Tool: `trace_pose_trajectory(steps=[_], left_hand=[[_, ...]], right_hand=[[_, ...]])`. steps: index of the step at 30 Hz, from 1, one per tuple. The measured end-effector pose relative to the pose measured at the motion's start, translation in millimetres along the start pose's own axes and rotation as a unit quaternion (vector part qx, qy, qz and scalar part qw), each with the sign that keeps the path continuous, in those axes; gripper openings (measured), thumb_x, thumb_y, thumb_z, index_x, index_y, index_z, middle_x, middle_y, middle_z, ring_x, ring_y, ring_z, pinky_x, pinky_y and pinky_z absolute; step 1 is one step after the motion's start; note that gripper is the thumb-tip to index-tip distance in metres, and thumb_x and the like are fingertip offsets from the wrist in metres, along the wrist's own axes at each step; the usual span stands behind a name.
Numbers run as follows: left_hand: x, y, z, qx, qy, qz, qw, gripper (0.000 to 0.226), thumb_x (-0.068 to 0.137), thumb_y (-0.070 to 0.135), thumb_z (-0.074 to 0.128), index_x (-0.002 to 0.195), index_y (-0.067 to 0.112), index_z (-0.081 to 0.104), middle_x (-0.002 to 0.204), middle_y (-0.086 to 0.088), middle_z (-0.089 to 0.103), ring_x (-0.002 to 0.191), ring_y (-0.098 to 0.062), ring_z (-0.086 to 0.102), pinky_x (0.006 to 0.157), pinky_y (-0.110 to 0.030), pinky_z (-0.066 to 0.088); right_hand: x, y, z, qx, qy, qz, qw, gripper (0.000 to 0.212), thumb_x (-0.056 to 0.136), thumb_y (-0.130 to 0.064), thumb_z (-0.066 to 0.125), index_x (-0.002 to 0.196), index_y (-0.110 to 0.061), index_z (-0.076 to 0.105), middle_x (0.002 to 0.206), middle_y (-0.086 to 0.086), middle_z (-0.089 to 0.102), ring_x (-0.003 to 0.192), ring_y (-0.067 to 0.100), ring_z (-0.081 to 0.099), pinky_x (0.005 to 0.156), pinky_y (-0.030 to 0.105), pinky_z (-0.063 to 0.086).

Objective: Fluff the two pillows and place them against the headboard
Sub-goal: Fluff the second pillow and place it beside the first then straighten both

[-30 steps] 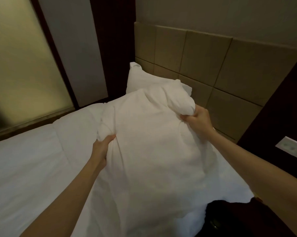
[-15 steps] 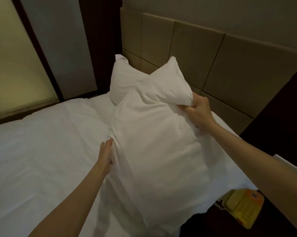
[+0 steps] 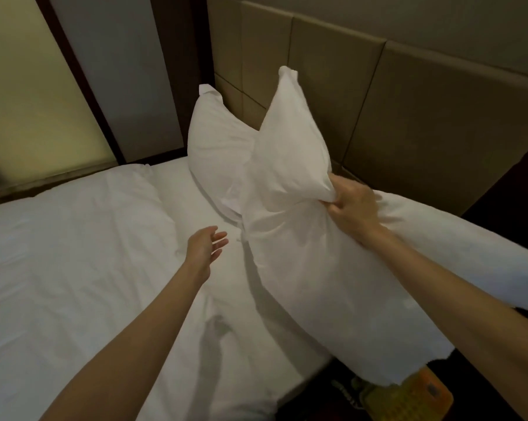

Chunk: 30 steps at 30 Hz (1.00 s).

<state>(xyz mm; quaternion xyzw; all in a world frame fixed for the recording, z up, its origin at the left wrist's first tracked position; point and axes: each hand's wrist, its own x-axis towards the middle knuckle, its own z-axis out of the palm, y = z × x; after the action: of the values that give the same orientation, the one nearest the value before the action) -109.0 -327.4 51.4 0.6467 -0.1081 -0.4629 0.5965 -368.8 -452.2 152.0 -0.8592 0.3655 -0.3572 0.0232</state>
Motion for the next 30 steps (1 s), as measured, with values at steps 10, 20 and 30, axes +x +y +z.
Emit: trace_pose_trajectory(steps=[10,20,30], left_hand=[[6,-14,41,0.069,0.028,-0.002,0.997,0.018,0.089,0.018,0.051,0.101,0.011,0.062,0.087,-0.002,0.066,0.077,-0.014,0.063,0.068,-0.024,0.045],[44,-3,41,0.137,-0.002,0.041,0.99,0.024,0.092,0.013,0.043,0.1,0.01,0.065,0.084,-0.004,0.067,0.074,-0.016,0.062,0.067,-0.024,0.045],[121,63,24,0.22,-0.061,0.123,0.966,0.028,0.093,0.011,0.038,0.101,0.008,0.065,0.09,-0.006,0.065,0.079,-0.019,0.061,0.067,-0.024,0.045]], right_hand=[[-60,88,59,-0.169,-0.328,0.206,0.906,0.049,0.089,-0.033,0.057,0.128,-0.011,0.038,0.129,0.014,0.046,0.115,0.036,0.046,0.09,0.049,0.039],[-23,90,72,-0.098,-0.274,0.209,0.934,0.035,0.087,-0.015,0.053,0.122,-0.013,0.048,0.125,0.009,0.053,0.111,0.029,0.051,0.093,0.043,0.04],[64,55,115,-0.034,-0.236,0.229,0.944,0.044,0.087,-0.013,0.055,0.13,-0.015,0.044,0.128,0.009,0.051,0.111,0.029,0.053,0.09,0.044,0.047]])
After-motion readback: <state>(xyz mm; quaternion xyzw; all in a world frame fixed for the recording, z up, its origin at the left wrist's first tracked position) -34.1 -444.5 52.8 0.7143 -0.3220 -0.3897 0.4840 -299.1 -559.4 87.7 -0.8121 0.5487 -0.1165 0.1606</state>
